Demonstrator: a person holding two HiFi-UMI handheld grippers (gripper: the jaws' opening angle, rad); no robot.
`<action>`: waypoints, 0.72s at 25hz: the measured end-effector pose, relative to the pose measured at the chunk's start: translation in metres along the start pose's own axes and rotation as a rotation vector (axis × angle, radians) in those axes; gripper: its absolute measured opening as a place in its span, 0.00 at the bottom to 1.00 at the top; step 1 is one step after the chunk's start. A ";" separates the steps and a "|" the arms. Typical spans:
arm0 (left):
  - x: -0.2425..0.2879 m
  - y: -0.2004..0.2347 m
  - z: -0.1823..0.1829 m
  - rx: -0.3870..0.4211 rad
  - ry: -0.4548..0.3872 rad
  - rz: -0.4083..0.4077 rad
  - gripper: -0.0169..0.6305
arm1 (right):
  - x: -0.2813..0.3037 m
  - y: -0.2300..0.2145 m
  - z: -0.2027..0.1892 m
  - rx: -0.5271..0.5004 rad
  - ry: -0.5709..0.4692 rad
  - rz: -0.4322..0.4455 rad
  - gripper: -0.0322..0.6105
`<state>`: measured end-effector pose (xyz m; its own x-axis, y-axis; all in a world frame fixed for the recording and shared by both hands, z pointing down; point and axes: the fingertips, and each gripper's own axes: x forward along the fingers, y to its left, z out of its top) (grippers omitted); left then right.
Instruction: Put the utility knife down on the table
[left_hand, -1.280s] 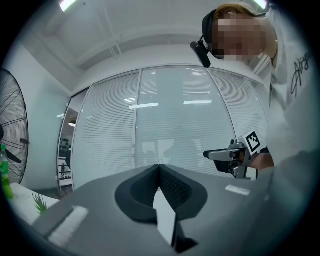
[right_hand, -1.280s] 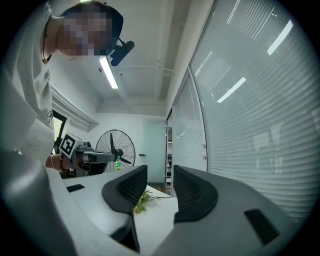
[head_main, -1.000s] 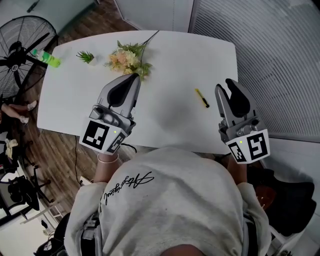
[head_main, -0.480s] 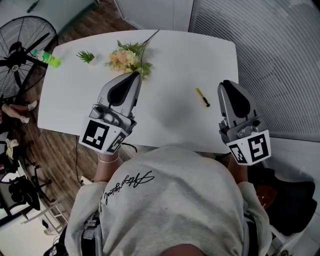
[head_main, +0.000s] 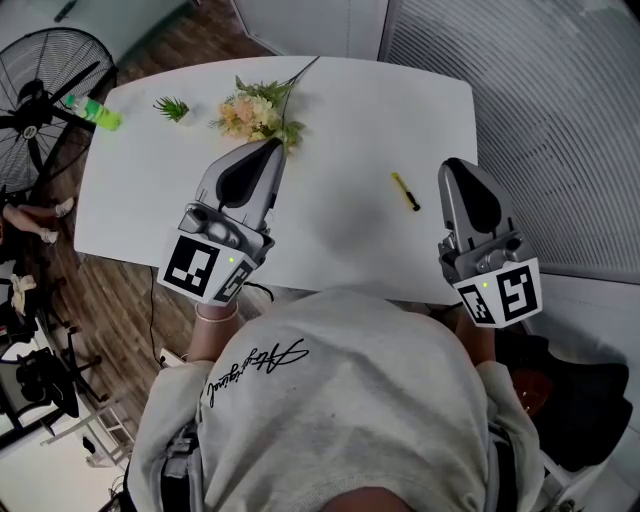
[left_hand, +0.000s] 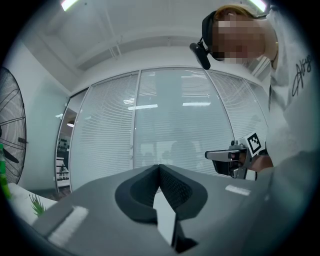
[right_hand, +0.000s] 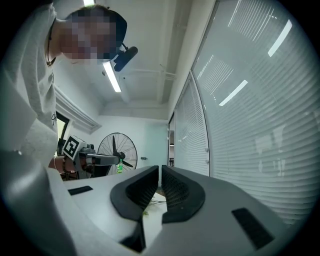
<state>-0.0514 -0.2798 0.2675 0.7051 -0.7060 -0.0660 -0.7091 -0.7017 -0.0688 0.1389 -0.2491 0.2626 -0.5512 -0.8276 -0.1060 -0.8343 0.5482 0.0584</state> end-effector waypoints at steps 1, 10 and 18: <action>0.000 0.000 0.000 0.000 0.000 -0.001 0.02 | 0.000 0.000 0.000 0.000 0.000 -0.001 0.08; -0.002 -0.003 0.005 0.004 -0.004 -0.008 0.02 | -0.002 0.001 0.006 0.015 -0.010 0.001 0.06; -0.004 -0.007 0.007 -0.008 -0.013 -0.016 0.02 | -0.005 0.005 0.007 0.010 -0.010 0.007 0.05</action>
<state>-0.0494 -0.2715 0.2615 0.7163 -0.6935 -0.0775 -0.6977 -0.7136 -0.0623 0.1377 -0.2410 0.2566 -0.5564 -0.8229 -0.1151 -0.8305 0.5548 0.0487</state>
